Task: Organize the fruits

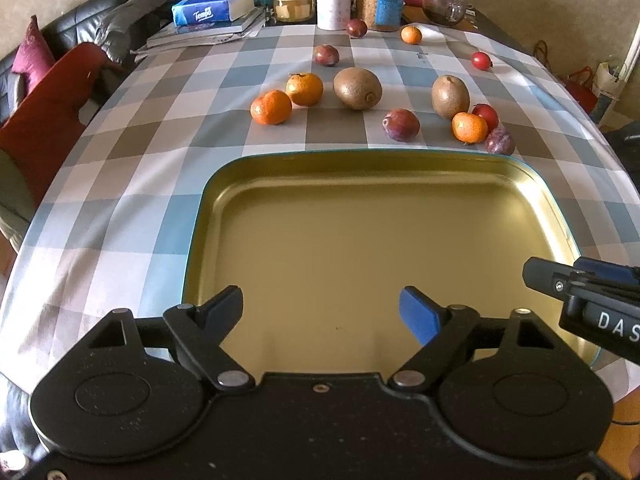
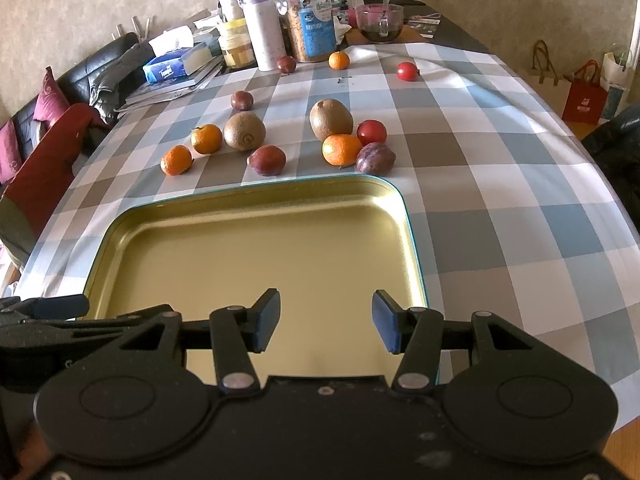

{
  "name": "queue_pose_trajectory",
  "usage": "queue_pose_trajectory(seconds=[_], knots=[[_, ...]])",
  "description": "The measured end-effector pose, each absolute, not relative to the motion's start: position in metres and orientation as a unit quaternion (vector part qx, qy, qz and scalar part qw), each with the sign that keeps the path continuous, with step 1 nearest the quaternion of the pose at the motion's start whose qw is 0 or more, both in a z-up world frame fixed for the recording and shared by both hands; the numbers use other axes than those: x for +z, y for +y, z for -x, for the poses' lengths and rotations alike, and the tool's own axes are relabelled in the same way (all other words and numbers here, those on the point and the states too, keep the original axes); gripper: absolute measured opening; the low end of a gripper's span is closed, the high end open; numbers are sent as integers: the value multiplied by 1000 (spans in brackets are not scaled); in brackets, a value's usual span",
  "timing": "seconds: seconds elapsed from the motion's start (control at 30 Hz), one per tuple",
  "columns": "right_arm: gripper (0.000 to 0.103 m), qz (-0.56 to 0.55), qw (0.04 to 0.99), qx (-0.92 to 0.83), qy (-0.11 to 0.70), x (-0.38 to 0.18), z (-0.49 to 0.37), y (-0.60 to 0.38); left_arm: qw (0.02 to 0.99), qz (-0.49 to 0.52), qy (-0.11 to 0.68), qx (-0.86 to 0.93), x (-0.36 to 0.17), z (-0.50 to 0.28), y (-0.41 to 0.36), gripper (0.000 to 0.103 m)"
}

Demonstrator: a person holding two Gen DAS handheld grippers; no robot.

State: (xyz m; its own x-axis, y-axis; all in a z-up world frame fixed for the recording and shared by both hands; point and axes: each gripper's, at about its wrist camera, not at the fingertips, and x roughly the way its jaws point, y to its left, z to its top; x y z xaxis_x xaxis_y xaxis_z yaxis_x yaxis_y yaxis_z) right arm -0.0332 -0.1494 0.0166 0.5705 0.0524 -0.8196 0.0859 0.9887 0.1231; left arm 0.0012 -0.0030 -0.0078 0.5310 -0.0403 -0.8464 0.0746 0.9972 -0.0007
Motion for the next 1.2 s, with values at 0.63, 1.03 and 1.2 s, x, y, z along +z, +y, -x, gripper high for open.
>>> queue_pose_trajectory(seconds=[0.63, 1.03, 1.2], knots=[[54, -75, 881, -8, 466, 17, 34, -148, 877, -24, 480, -22, -6, 1, -4, 86], [54, -67, 892, -24, 446, 26, 42, -148, 880, -22, 473, -19, -4, 7, -3, 86], [54, -5, 897, -43, 440, 30, 47, -135, 885, -10, 465, -23, -4, 13, 2, 86]])
